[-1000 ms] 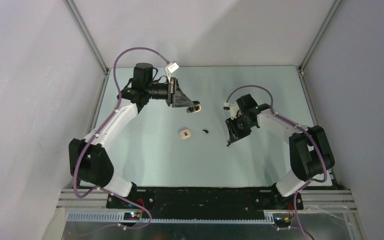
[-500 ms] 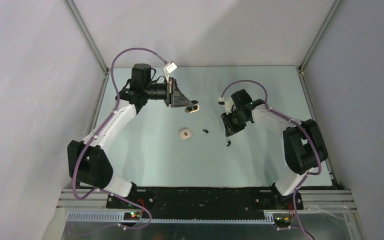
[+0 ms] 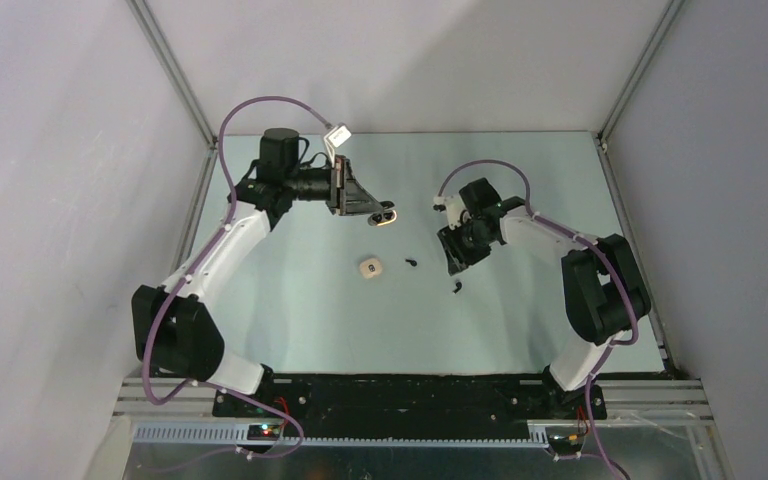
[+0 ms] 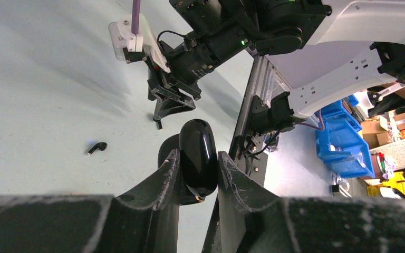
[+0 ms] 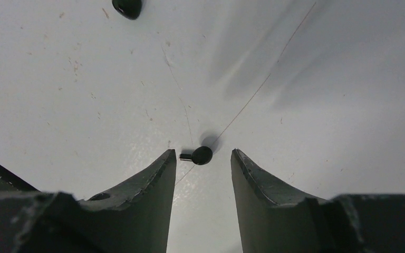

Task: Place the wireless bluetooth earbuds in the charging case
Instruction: Pick up the earbud from the center of the board.

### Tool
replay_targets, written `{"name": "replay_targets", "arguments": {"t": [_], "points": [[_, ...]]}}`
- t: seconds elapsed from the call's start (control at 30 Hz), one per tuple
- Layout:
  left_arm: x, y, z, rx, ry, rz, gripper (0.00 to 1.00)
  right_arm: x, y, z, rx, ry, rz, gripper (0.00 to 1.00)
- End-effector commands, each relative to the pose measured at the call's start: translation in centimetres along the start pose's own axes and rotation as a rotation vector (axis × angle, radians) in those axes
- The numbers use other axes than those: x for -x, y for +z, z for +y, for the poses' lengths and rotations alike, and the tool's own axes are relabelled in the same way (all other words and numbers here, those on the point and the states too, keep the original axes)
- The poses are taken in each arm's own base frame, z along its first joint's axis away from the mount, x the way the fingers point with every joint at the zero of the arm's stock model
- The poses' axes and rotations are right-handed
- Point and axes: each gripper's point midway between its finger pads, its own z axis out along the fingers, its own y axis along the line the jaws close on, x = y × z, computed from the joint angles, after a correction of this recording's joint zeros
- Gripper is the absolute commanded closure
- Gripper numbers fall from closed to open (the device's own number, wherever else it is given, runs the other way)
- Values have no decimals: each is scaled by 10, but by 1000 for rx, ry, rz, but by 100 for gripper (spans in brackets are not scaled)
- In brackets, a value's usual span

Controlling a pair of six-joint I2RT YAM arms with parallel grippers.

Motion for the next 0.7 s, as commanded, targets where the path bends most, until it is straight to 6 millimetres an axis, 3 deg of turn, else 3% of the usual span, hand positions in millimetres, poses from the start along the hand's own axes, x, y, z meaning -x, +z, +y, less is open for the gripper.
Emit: {"name": "replay_targets", "arguments": {"t": [0.0,0.23,0.67], "points": [[10,-7,-8,0,69,-31,100,-8,-7,1,-4,10,3,54],[8,-9,-9,2,74,-32,100,-26,0,7,24,37,51,62],[7,-9,-10,3,73,-32,100,-28,9,3,13,56,64,64]]}}
